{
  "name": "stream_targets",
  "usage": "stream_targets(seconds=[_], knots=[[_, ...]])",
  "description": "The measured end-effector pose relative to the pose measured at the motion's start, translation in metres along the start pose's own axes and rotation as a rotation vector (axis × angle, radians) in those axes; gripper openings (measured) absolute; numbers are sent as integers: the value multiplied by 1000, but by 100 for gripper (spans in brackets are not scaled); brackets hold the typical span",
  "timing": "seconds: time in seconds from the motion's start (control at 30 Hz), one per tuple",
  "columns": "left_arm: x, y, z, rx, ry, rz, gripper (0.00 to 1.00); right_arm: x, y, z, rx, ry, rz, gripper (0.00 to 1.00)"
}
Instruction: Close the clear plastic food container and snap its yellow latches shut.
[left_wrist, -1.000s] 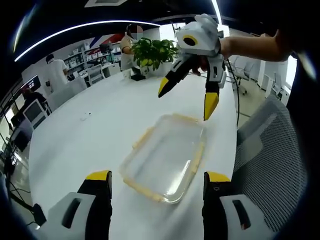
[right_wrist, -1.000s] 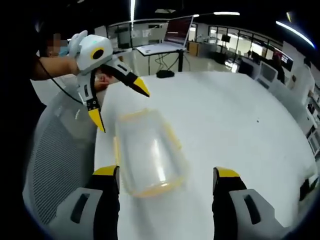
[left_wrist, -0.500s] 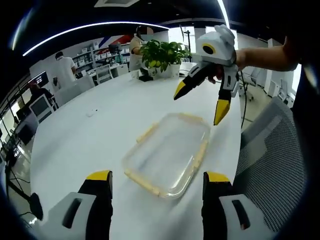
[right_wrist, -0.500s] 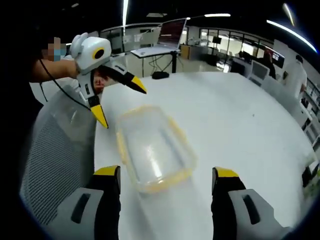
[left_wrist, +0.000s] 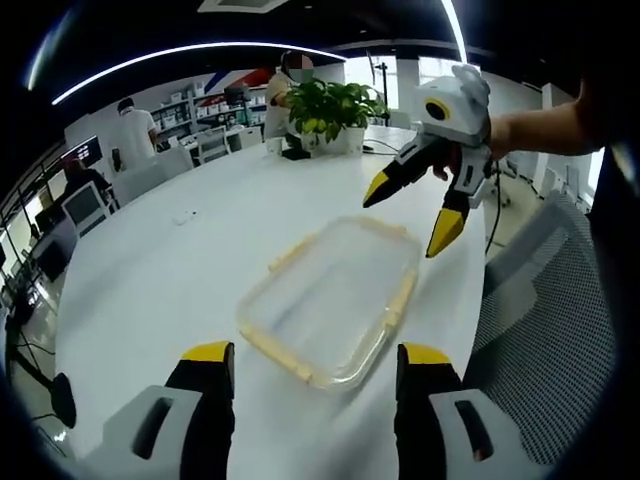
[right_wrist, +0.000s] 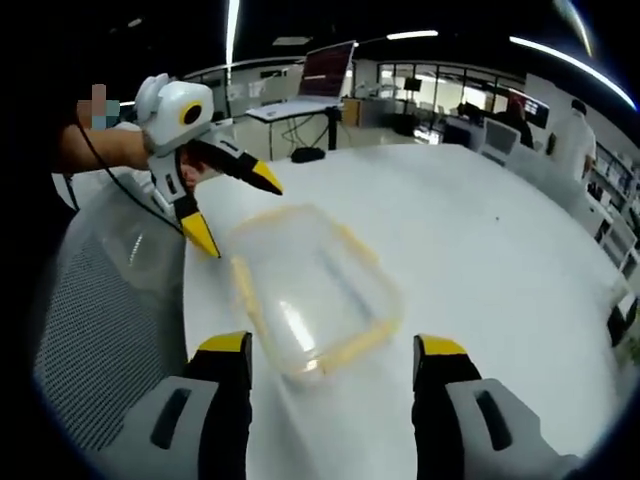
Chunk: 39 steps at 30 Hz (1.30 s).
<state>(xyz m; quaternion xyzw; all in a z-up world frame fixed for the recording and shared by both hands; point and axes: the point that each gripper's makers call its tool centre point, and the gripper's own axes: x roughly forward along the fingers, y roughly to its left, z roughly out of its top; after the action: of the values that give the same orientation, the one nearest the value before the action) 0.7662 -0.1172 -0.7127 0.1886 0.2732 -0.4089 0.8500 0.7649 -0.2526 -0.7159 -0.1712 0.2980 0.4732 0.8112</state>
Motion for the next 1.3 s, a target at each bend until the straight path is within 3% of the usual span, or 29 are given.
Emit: stream_targets(seconds=[0.47, 0.67, 1.3], knots=[[8, 2, -8, -22, 7, 15, 50, 13, 6, -6, 39, -18, -32, 51], [11, 3, -9, -11, 8, 14, 48, 15, 5, -5, 61, -32, -43, 52], [26, 26, -1, -3, 18, -12, 46, 26, -18, 5, 84, -33, -70, 52]])
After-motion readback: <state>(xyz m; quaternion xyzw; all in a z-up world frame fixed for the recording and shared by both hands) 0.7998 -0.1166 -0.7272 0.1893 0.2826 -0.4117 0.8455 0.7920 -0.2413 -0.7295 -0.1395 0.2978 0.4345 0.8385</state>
